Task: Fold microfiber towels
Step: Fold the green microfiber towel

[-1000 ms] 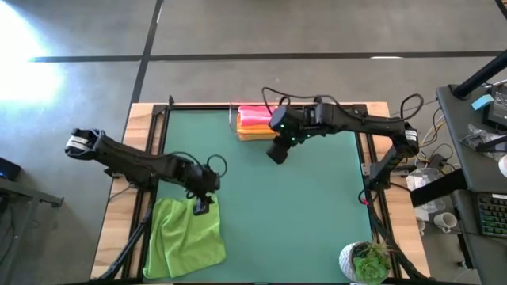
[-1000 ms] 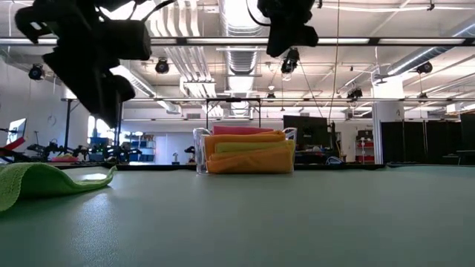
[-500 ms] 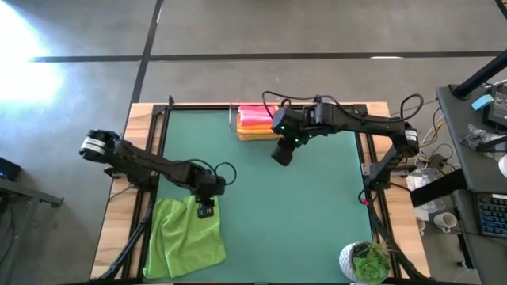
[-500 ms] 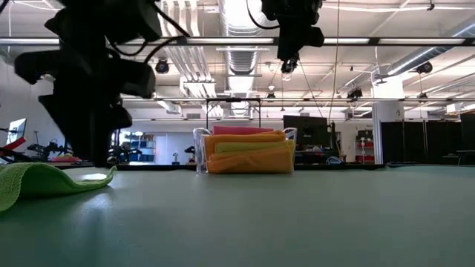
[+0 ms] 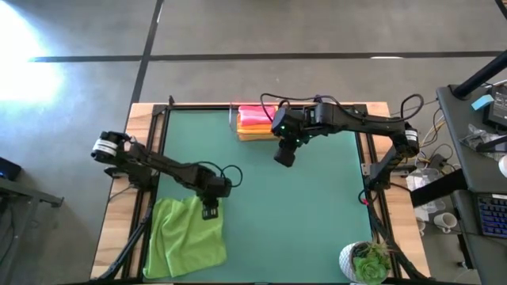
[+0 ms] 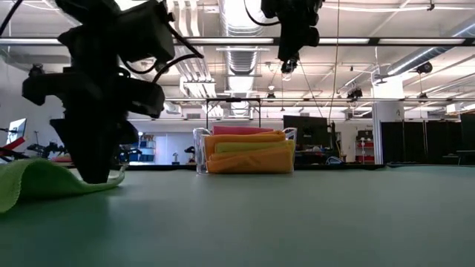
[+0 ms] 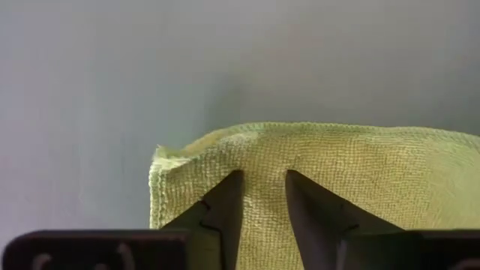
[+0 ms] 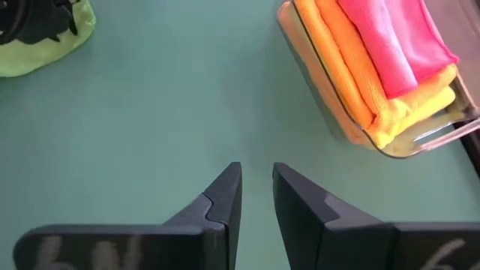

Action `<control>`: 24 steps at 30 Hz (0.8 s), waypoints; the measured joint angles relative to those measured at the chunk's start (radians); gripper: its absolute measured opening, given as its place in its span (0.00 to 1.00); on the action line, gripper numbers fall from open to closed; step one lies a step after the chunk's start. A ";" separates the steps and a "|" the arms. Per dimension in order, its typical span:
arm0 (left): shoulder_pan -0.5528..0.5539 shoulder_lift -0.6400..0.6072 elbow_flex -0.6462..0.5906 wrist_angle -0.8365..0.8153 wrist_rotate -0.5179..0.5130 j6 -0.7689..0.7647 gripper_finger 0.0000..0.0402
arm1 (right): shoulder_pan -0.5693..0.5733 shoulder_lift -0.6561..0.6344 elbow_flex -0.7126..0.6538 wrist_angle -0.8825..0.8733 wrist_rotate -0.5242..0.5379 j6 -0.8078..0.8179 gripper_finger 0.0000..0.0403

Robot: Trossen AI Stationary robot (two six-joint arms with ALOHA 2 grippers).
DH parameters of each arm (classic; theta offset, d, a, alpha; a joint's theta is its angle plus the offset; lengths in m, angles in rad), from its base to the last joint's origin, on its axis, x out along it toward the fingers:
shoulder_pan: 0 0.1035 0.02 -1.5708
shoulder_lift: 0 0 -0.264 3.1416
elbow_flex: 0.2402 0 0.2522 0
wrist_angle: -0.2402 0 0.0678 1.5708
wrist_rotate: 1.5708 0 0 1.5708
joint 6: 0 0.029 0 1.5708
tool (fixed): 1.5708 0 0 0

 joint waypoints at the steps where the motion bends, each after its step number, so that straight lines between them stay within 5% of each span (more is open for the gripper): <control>1: 0.010 0.001 -0.001 0.010 -0.001 0.001 0.21 | 0.000 0.000 0.000 -0.001 0.000 -0.006 0.17; 13: 0.164 0.061 0.019 0.465 -0.097 0.025 0.09 | 0.000 -0.003 0.000 -0.103 0.000 -0.011 0.17; 24: 0.273 0.233 0.119 0.637 -0.104 0.027 0.05 | 0.000 -0.043 0.000 -0.130 0.002 0.011 0.17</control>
